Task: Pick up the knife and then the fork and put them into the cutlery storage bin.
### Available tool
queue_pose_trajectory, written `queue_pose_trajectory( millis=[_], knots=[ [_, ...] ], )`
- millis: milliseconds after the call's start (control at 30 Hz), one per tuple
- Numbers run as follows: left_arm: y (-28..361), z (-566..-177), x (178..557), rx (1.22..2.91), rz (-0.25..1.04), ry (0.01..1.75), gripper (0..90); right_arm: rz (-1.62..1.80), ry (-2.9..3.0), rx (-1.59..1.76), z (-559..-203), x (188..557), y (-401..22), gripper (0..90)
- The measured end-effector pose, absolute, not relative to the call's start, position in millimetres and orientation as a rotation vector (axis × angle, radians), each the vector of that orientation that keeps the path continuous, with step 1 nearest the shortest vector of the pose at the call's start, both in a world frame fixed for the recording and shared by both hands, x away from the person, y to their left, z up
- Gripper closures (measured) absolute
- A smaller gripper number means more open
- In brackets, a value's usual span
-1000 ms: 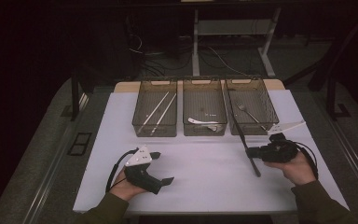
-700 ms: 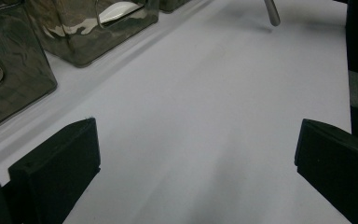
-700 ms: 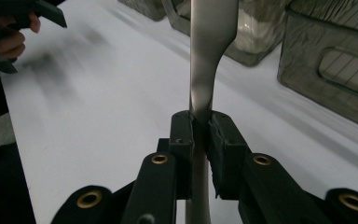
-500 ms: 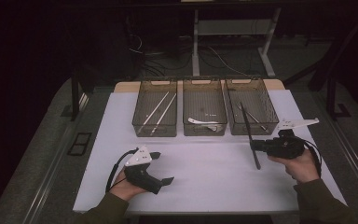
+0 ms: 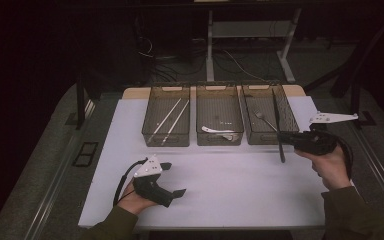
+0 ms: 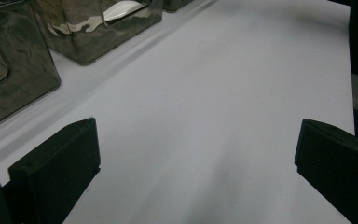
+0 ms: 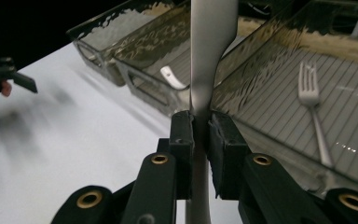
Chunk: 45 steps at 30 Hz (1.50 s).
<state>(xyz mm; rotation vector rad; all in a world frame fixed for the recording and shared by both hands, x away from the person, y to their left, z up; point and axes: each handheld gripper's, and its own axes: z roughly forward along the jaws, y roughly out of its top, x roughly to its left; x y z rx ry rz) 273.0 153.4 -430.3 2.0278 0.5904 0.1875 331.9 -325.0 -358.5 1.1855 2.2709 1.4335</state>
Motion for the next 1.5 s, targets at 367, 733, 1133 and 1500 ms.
queue_pose_trajectory(
  millis=[367,733,1133,1500],
  knots=[
    [153,-431,273,2.025,0.185,0.587,0.0,1.420,2.186,1.181,-324,359,-327,80.1],
    [152,-430,273,2.022,0.181,0.586,0.0,1.322,2.133,1.213,-308,402,-324,80.0],
    [152,-431,273,2.025,0.179,0.583,0.0,1.174,2.156,1.329,-341,436,-327,80.0],
    [152,-431,272,2.027,0.178,0.578,0.0,1.043,2.202,1.414,-369,443,-334,80.0]
  ],
)
